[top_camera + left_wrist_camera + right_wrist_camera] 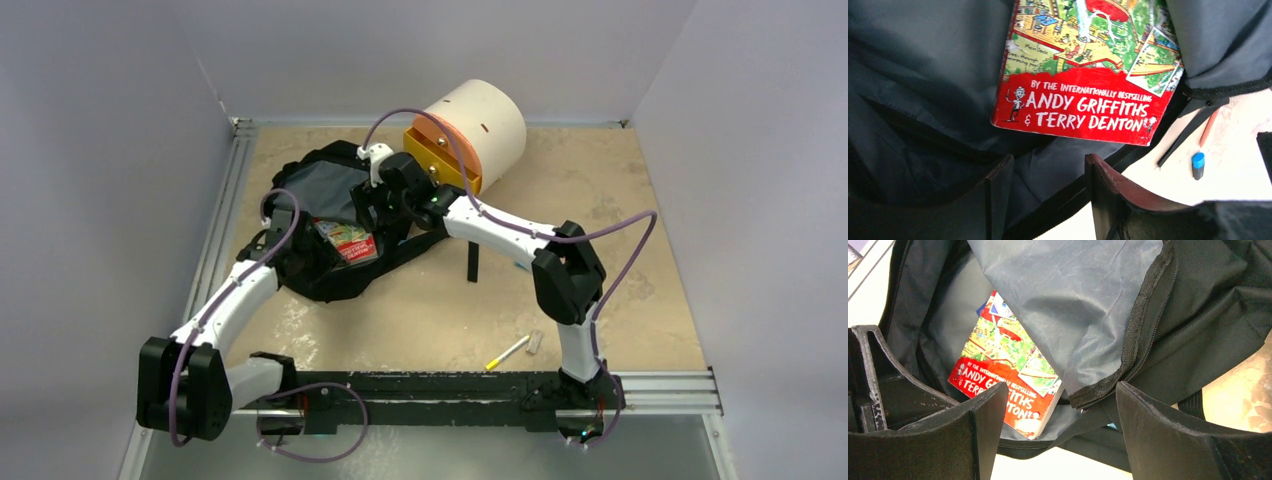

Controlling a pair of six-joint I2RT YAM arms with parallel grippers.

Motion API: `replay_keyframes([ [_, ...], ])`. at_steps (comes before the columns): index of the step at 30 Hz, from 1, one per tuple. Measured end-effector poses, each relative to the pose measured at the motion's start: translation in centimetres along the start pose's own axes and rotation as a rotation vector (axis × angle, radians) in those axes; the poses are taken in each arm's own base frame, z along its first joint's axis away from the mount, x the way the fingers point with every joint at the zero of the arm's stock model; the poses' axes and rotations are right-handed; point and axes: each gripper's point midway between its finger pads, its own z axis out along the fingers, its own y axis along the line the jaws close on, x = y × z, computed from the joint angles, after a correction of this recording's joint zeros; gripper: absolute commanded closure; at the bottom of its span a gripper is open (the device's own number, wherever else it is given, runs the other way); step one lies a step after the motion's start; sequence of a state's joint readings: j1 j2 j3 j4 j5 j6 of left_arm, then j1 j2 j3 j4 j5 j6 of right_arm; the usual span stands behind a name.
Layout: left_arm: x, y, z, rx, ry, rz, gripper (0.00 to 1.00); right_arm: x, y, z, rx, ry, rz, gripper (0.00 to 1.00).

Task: Pack the student bag
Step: Place the book in the student bag.

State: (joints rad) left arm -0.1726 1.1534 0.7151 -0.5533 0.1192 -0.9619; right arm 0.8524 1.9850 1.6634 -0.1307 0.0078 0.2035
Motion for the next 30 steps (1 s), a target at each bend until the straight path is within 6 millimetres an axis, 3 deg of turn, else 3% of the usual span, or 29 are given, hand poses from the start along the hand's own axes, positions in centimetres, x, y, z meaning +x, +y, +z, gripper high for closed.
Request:
replay_keyframes([
  [10,-0.7,0.2,1.1,0.007,-0.064,-0.131,0.46,1.1,-0.7,0.3,0.022,0.017,0.051,0.18],
  [21,-1.3,-0.5,2.2,0.052,-0.096,-0.249,0.46,1.0,-3.9,1.8,0.031,-0.013,0.199,0.22],
  [26,-1.5,-0.4,2.2,0.047,-0.110,-0.267,0.46,1.6,-2.4,2.8,-0.066,-0.001,0.210,0.30],
  [30,-1.7,-0.3,2.3,0.040,-0.123,-0.269,0.46,2.8,-1.4,3.6,-0.123,0.034,0.214,0.52],
])
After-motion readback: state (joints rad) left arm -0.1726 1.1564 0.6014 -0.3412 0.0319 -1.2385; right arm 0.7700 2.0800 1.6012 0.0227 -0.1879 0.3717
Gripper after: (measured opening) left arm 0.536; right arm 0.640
